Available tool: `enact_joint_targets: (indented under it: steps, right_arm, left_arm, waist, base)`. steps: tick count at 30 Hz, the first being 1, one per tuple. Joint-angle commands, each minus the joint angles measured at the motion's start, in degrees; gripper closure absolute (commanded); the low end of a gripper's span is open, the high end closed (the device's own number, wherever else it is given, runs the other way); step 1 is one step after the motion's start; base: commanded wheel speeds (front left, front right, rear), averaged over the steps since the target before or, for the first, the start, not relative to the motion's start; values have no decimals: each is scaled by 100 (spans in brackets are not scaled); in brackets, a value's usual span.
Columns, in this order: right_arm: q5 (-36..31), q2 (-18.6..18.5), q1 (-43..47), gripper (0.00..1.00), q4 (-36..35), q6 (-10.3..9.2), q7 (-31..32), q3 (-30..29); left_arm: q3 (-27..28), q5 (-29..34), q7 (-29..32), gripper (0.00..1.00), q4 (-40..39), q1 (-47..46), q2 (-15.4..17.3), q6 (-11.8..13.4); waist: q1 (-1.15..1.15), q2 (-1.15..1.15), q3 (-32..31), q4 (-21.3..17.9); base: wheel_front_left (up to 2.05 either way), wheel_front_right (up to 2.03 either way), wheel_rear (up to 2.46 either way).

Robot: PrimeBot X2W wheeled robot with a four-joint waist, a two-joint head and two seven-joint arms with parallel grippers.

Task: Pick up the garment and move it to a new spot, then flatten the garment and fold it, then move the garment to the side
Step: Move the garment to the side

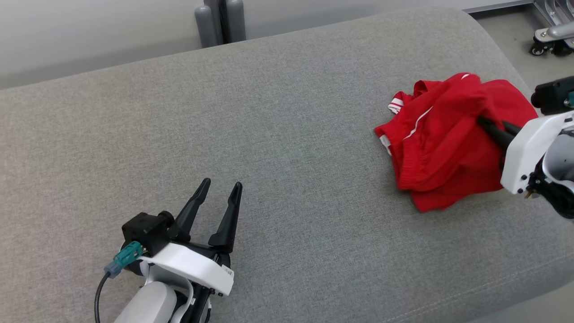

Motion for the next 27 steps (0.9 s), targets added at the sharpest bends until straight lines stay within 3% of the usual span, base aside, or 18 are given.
enact_joint_targets:
  steps: [1, 10, 24, 26, 27]
  right_arm:
    - [-64, -55, -120, 100, 61, -1, -87, 45]
    - [-217, -75, -614, 100, 806, -1, -555, 469]
    - [-654, 712, -863, 100, 3321, -2, -1288, 155]
    - [-712, 831, -882, 82, 3607, -1, -1403, 120]
    - [-722, 885, -903, 66, 3709, -1, -1459, 104]
  left_arm:
    - [9, 24, -24, 0, 10, -80, 11, -30]
    - [-6, 16, -29, 0, 42, -196, 18, -61]
    - [24, 9, -53, 0, 51, -219, 83, -75]
    - [10, 15, -46, 0, 42, -221, 93, -69]
    - [8, 16, -39, 0, 35, -224, 104, -64]
  waist:
    - [0, 0, 24, -9]
    - [0, 0, 127, 9]
    - [0, 0, 172, 63]
    - [0, 0, 181, 74]
    - [0, 0, 188, 79]
  base:
    - [0, 0, 0]
    - [0, 0, 0]
    - [0, 0, 0]
    - [0, 0, 0]
    - [0, 0, 0]
